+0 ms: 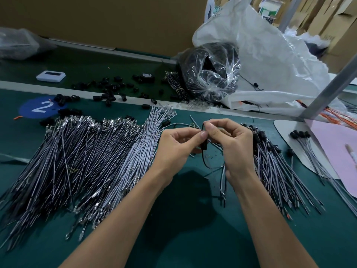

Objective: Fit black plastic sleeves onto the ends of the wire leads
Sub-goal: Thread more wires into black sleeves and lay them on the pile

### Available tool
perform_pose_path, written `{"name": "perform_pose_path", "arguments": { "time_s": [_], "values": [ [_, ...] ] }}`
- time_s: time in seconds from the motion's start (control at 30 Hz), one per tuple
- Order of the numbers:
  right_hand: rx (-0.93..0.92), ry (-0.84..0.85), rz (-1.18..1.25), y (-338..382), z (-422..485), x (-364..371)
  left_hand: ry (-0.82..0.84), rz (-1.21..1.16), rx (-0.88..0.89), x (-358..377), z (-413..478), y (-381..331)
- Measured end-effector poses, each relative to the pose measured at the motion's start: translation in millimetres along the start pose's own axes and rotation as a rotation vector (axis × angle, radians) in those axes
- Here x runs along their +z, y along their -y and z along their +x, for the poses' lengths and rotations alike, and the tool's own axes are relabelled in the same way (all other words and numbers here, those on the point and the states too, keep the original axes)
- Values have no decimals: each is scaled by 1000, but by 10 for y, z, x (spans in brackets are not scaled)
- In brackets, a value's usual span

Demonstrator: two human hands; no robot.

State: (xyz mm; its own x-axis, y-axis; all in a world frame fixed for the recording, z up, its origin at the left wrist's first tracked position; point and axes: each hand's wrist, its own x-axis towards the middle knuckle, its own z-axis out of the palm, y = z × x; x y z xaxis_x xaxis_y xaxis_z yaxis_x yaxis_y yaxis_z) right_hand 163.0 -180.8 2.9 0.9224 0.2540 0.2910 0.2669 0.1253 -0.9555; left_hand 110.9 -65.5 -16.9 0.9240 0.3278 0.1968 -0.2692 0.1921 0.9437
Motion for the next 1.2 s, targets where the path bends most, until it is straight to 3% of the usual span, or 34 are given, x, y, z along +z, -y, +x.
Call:
{"name": "perform_pose_path", "arguments": {
  "time_s": [0.13,0.2,0.3,0.43,0.6,0.87,1.07,1.2],
  "values": [
    [26,-66,128,49,48,-82,7,91,7,6,-10,26],
    [7,-103,95,59,51,-103,-47,-14,-16,-18,-11,-5],
    [-78,-56,-143,10,-14,-23,-145,-218,-68,-114,32,-50],
    [-205,153,-461,-59,-84,143,-154,-261,-72,-119,26,-80],
    [-302,57,-496,-81,-91,155,-143,-212,-71,-118,34,-79],
    [-415,23,-799,-116,-59,33,-518,-566,-100,-343,73,-208],
    [-420,72,-651,-123,-43,74,-622,-684,-75,-438,105,-241],
    [-127,46,-84,-48,-22,34,-511,-605,-118,-425,109,-204]
  ]
}}
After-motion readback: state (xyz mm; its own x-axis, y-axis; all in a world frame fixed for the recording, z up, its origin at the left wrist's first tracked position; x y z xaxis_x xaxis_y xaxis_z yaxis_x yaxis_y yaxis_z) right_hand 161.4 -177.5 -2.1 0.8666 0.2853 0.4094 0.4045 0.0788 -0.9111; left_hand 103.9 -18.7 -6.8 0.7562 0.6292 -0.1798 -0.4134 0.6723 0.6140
